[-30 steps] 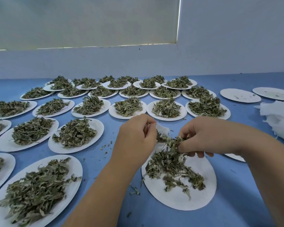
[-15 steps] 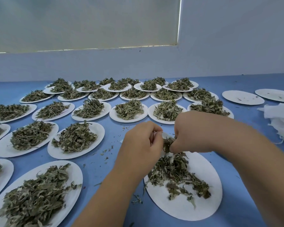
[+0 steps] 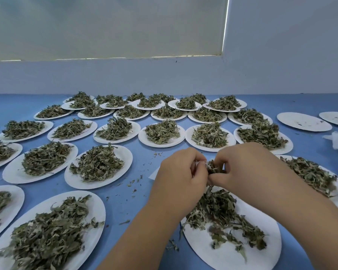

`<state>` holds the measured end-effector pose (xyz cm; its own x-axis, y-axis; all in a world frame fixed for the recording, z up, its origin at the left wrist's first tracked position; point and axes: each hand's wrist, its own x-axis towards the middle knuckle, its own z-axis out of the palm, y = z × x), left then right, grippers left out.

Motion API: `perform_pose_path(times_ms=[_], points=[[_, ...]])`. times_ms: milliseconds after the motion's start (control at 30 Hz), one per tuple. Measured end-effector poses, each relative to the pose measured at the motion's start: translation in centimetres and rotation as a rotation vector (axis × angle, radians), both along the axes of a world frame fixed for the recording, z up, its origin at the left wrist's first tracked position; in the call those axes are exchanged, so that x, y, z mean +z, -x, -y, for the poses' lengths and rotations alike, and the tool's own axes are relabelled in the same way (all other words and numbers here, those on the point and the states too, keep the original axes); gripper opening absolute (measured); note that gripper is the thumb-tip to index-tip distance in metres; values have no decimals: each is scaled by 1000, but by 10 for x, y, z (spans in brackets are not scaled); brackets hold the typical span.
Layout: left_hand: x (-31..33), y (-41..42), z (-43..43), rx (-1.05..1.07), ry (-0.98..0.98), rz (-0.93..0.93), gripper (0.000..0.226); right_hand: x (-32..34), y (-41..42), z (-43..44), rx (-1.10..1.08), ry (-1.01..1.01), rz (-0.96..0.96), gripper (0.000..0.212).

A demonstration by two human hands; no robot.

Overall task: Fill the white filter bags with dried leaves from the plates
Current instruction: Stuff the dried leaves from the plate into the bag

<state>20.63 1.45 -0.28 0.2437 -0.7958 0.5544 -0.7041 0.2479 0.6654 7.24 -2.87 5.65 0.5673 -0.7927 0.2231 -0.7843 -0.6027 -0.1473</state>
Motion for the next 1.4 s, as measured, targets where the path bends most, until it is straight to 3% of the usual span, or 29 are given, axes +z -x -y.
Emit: perform_pose_path(times_ms=[200, 467, 800, 933, 1133, 1400], points=[[0, 1, 0, 12, 15, -56, 9, -4, 8, -1, 30, -96, 208, 36], [0, 1, 0, 10, 4, -112, 14, -8, 11, -1, 61, -174, 323, 45], [3, 4, -3, -68, -62, -273, 18, -14, 8, -2, 126, -169, 350, 9], [4, 5, -4, -84, -68, -292, 19, -13, 6, -1, 132, -137, 301, 12], [6, 5, -4, -81, -60, -335, 19, -15, 10, 1, 147, -199, 505, 12], [7, 4, -5, -77, -52, -377, 21, -12, 11, 0, 203, -116, 522, 17]])
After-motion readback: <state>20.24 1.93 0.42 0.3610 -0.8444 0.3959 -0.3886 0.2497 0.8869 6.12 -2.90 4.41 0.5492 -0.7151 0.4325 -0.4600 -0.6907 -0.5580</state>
